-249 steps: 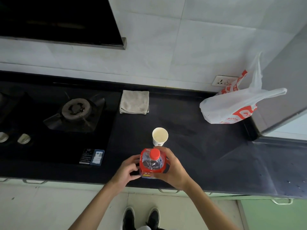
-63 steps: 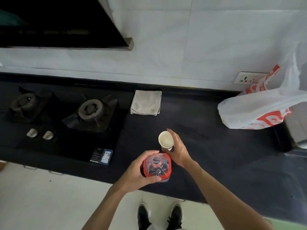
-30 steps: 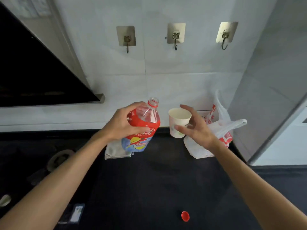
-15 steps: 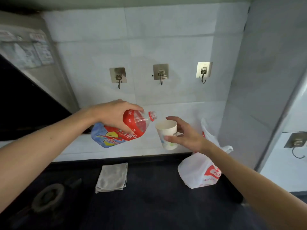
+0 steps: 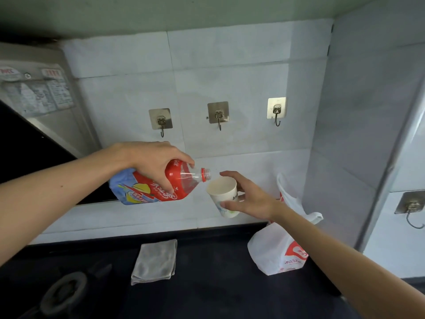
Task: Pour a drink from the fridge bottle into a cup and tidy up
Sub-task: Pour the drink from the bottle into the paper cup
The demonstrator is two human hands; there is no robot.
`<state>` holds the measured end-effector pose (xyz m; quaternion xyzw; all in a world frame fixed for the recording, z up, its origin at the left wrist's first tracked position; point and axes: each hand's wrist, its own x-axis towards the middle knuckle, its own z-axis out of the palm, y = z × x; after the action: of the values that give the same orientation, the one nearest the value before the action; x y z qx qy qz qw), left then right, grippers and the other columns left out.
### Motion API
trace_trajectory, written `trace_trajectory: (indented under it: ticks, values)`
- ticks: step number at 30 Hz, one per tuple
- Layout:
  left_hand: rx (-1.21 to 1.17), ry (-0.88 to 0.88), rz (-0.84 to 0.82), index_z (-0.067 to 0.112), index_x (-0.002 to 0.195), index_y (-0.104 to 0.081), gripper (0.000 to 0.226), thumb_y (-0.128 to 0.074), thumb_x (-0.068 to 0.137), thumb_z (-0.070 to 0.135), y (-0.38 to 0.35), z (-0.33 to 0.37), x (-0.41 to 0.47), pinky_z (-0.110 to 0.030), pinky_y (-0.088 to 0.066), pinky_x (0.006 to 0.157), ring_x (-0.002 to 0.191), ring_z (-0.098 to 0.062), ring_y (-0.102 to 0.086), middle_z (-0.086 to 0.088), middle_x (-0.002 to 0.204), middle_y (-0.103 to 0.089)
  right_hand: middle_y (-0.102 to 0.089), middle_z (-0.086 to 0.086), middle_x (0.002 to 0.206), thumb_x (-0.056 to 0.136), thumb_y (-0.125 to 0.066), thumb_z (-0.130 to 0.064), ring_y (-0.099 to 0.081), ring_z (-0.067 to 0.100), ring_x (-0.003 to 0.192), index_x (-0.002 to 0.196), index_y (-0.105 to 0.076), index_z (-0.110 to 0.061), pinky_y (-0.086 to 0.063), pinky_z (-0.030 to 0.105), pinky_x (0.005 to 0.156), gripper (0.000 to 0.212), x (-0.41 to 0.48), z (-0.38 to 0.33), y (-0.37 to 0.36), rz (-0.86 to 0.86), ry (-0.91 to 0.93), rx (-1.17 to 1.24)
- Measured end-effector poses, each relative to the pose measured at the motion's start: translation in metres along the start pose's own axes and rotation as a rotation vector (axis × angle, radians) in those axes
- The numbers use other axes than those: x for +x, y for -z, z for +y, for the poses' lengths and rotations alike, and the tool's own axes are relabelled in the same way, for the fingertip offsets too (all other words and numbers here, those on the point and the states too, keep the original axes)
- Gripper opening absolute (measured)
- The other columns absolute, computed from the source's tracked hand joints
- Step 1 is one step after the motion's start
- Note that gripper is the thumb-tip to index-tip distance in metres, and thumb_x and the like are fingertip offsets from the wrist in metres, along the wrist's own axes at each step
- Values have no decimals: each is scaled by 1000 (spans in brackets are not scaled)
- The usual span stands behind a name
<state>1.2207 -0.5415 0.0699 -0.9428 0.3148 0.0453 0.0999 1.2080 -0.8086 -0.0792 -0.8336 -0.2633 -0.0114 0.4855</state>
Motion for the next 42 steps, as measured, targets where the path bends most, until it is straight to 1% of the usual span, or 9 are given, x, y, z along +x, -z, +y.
trace_trajectory:
  ticks: [5, 9, 12, 16, 21, 26, 32, 40, 42]
  values:
    - [51, 26, -37, 38, 141, -43, 86, -84, 67, 53, 7, 3, -1, -26, -58, 81, 97, -10, -62, 14, 111, -53, -52, -5, 126, 83, -77, -24, -56, 17, 113, 139, -37, -34, -54, 30, 93, 70, 4, -1, -7, -6, 12, -2]
    - [73, 49, -77, 38, 142, -42, 85, -83, 69, 52, 7, 3, -5, -26, -58, 81, 99, -12, -62, 12, 114, -53, -53, -4, 125, 84, -75, -26, -56, 18, 113, 138, -38, -36, -55, 34, 93, 65, 6, -3, -11, -8, -5, 6]
    - [96, 55, -104, 38, 142, -42, 84, -83, 70, 51, 7, 6, -8, -26, -57, 82, 100, -13, -61, 7, 122, -57, -54, -4, 124, 84, -75, -26, -56, 19, 112, 135, -39, -37, -55, 33, 92, 63, 8, -3, -11, -5, -16, 13]
    - [113, 74, -138, 38, 143, -40, 85, -83, 71, 51, 9, 8, -13, -28, -58, 84, 104, -14, -61, 5, 126, -55, -54, -4, 124, 84, -75, -26, -56, 19, 112, 134, -39, -38, -54, 33, 93, 63, 9, -6, -15, -18, -16, 3]
    - [143, 105, -181, 40, 143, -40, 87, -83, 68, 52, 9, 7, -21, -32, -58, 86, 102, -14, -59, 10, 115, -50, -54, -3, 125, 85, -74, -25, -56, 20, 112, 136, -39, -34, -53, 36, 94, 63, 8, -11, -22, -43, -7, -5]
    - [154, 113, -188, 39, 143, -41, 88, -84, 67, 53, 9, 9, -24, -34, -58, 86, 98, -13, -58, 11, 111, -48, -54, -3, 125, 85, -74, -22, -56, 20, 111, 137, -39, -30, -53, 33, 94, 64, 7, -15, -28, -67, -1, -16]
    - [169, 118, -212, 37, 146, -38, 87, -82, 72, 50, 10, 12, -24, -25, -55, 79, 97, -12, -57, 11, 112, -47, -53, -3, 125, 85, -75, -22, -56, 20, 111, 136, -39, -31, -53, 33, 94, 63, 6, -14, -35, -81, -3, -24]
    - [196, 118, -215, 35, 146, -37, 86, -81, 74, 48, 9, 11, -17, -25, -53, 78, 97, -12, -55, 8, 118, -50, -55, -5, 123, 83, -76, -22, -57, 18, 111, 131, -39, -38, -54, 32, 93, 62, 8, -7, -40, -79, -25, -27]
    - [205, 118, -216, 35, 147, -37, 85, -81, 75, 47, 9, 11, -16, -22, -50, 74, 96, -12, -54, 9, 114, -47, -55, -5, 123, 83, -76, -22, -57, 18, 111, 132, -40, -37, -54, 33, 93, 63, 8, -5, -40, -79, -30, -27]
